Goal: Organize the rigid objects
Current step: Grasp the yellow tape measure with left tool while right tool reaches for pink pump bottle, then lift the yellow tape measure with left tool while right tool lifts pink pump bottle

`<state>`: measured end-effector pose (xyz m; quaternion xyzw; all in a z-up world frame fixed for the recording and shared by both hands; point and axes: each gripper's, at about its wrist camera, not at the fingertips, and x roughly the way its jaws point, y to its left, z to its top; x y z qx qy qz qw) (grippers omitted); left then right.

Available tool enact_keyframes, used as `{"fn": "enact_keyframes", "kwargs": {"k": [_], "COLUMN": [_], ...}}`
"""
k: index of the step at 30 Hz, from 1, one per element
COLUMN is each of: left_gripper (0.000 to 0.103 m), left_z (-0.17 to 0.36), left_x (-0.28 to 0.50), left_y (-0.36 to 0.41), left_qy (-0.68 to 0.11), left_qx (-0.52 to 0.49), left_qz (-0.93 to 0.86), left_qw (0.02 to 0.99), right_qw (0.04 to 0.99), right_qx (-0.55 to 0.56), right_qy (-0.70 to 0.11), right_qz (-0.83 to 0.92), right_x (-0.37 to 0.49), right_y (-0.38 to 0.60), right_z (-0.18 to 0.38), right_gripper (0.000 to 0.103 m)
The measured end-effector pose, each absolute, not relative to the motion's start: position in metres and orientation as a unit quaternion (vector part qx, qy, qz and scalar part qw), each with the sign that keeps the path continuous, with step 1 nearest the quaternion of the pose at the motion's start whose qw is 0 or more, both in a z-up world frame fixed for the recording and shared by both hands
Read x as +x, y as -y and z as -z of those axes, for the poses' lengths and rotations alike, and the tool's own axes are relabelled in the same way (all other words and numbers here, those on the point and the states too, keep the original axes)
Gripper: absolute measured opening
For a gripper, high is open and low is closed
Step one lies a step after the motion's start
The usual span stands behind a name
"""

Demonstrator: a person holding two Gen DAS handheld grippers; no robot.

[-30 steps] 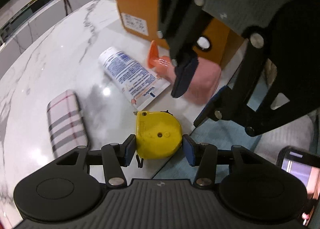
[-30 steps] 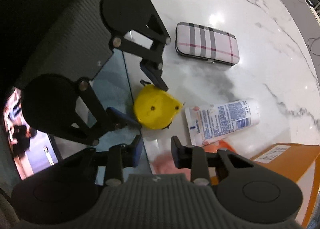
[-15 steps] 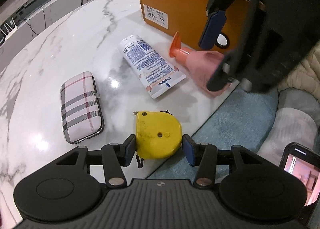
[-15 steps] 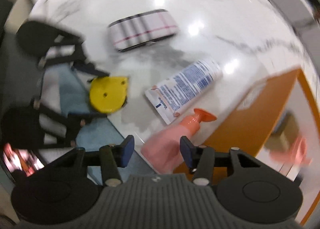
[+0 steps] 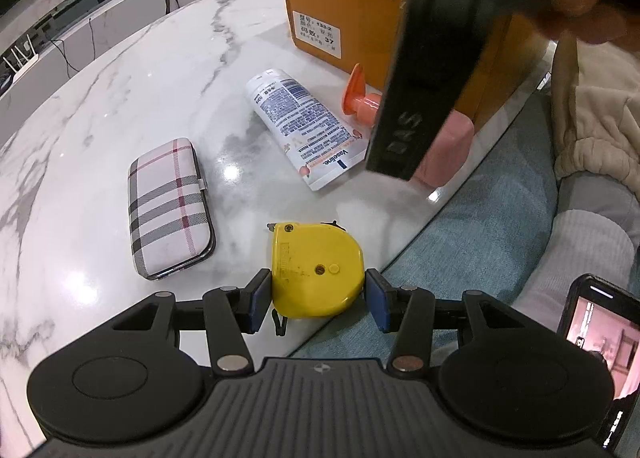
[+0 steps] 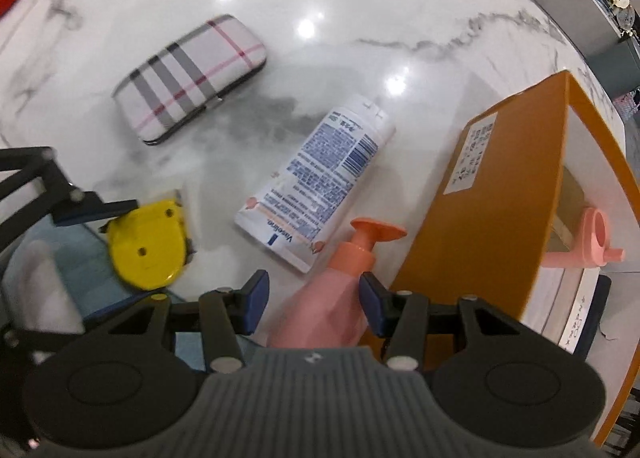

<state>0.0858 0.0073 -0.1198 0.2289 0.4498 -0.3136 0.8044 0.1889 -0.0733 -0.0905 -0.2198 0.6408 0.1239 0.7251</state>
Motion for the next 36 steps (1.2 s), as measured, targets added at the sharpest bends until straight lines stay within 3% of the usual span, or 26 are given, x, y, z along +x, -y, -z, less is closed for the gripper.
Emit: {"fn": "enact_keyframes", "kwargs": {"k": [6, 12, 33, 36], "left_gripper": [0.057, 0.057, 0.063, 0.057], "left_z": [0.120, 0.120, 0.125, 0.125], "left_x": [0.083, 0.083, 0.094, 0.092], "left_y": [-0.011, -0.011, -0.004, -0.001], "left_qy": [-0.446, -0.445, -0.443, -0.439], "left_qx": [0.228, 0.230, 0.222, 0.230], "left_qz": [0.319, 0.321, 0.318, 0.324], "left_qw": [0.804, 0.804, 0.808, 0.806], "right_qw": [0.726, 0.732, 0.743, 0.746], "right_qx": [-0.238, -0.219, -0.155, -0.150], "right_qy": [-0.635, -0.632, -0.622, -0.618], "right_qz": [-0.118, -0.131, -0.192, -0.200], "right_x": [0.192, 0.187, 0.179, 0.177], "right_y": [0.071, 0.077, 0.089, 0.093], "right_z": [0.101, 0.106, 0.108, 0.108], "right_gripper": [0.051, 0.031, 0.033, 0.030]}}
